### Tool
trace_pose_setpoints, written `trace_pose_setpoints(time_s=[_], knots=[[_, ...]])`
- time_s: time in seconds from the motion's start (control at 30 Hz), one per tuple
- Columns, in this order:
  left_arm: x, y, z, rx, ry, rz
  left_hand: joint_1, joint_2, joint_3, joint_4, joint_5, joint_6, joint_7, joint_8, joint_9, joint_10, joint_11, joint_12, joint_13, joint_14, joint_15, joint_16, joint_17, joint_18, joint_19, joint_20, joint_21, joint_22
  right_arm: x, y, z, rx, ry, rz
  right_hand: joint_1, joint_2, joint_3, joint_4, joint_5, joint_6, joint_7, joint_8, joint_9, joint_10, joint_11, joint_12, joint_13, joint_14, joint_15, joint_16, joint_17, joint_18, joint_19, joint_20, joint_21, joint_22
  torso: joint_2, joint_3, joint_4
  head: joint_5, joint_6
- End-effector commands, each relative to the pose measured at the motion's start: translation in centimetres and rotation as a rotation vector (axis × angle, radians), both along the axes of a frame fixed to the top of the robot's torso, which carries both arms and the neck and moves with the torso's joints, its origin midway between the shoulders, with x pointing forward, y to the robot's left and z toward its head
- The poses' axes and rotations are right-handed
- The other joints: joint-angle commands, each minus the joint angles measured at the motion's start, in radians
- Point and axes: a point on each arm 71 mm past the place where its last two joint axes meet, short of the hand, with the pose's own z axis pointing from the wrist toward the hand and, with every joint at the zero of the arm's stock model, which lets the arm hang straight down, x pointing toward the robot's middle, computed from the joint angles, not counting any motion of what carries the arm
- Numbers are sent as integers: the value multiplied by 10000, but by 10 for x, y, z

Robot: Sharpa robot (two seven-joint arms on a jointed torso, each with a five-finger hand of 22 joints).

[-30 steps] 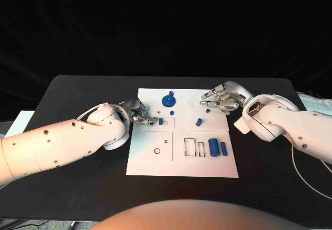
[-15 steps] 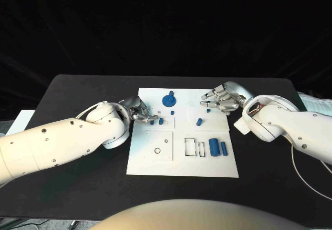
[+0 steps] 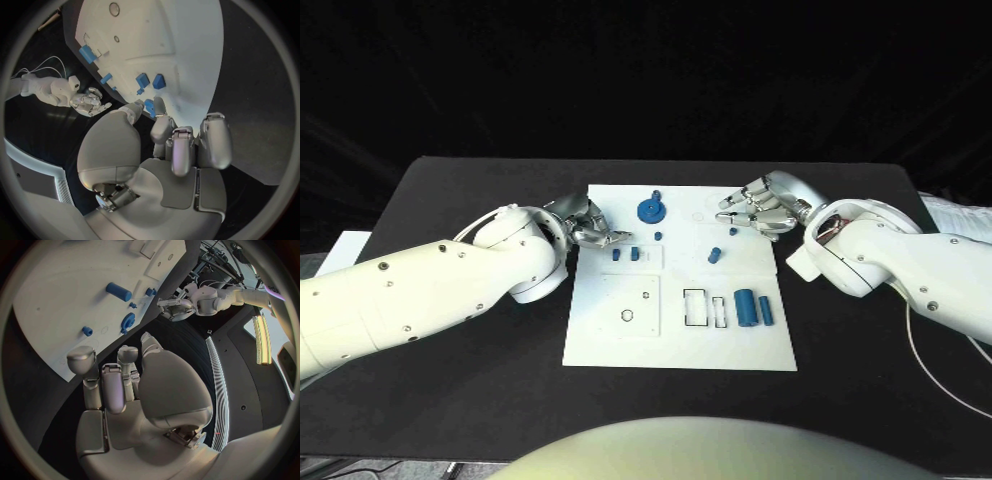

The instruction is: Assemble the parts on the task board

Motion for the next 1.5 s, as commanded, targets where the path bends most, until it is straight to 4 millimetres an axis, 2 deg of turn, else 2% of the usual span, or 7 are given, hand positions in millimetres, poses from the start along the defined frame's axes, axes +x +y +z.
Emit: trace_pose_setpoints(time_s=[0.03,0.1,0.27,0.6,1.07,1.27,1.5], knots=[[6,-2,13,-1877,-83,-54,29,83,99,-7,54,-560,232,-238,-153,-1127,193,-1553,-1740,900,125,-239,2136,277,-94,58,-1142,1055,0,2,-1,-10,-15,171,-3,121,-78,3,43,-70,31,-14,3,-46,14,55,-3,614,13,-67,501,117,-55,-14,-36,-15,-8,8,-4,8,25],[11,-3,21,-2588,-122,-180,-12,22,-1,-4,47,-1207,546,-562,-368,-2483,481,-3139,-3367,550,354,-892,1082,526,-691,213,-2648,372,0,2,-1,-7,-16,167,-3,121,-78,3,43,-70,31,-14,3,-46,14,55,-3,614,13,-67,501,117,-55,-14,-36,-15,-7,5,-6,-2,35],[26,-8,34,-3448,-73,-1026,992,70,-949,-89,6,-2234,1242,-1245,-1110,-4063,1183,-4405,-4354,-1276,980,-3893,-2791,1227,-2847,732,-7621,-2106,0,3,-1,23,-1,164,-15,132,-96,17,51,-72,32,-15,3,-49,15,54,-7,614,14,-70,499,119,-59,-13,-45,-25,6,2,-2,-25,105],[42,-39,31,-982,-864,-4305,4091,25,71,-1252,-159,-1903,1402,-2715,-3001,-4268,1344,-6675,-6969,-2713,1169,-7119,-6341,1373,-2862,984,-9178,-3528,1,4,-2,63,8,153,-14,136,-99,19,54,-73,32,-15,3,-51,15,53,-9,612,14,-77,490,120,-62,-13,-49,-32,8,-9,-3,-157,284],[47,-80,23,1955,-2101,-6641,4388,-61,-670,-1917,-142,-1339,1038,-3836,-4170,-4454,1488,-7996,-8701,-2239,1134,-7525,-6865,1359,-2322,1009,-9589,-4062,1,7,-2,126,-19,188,5,157,-99,16,69,-80,33,-18,1,-73,14,12,-43,607,15,-96,466,128,-85,-12,-80,-78,59,-23,-66,-190,522],[48,-86,20,2589,-2001,-6913,4326,71,-664,-2004,-134,-610,1023,-4214,-4555,-4097,1373,-8234,-9289,-625,932,-4299,-3698,1193,-1179,809,-7972,-3115,1,7,-2,138,-14,207,5,157,-99,16,69,-80,33,-18,1,-73,14,12,-43,607,15,-96,466,128,-85,-12,-80,-78,68,-18,-87,-201,519],[50,-96,16,2963,-2021,-7096,4281,109,-442,-2050,-127,-188,1020,-4520,-4804,-3756,1292,-8471,-9694,-75,825,-2850,-2158,877,-472,670,-5685,-1695,1,8,-2,153,-18,226,5,157,-99,16,69,-80,33,-18,1,-73,14,12,-43,607,15,-96,466,128,-85,-12,-80,-78,75,-38,-78,-216,518]])
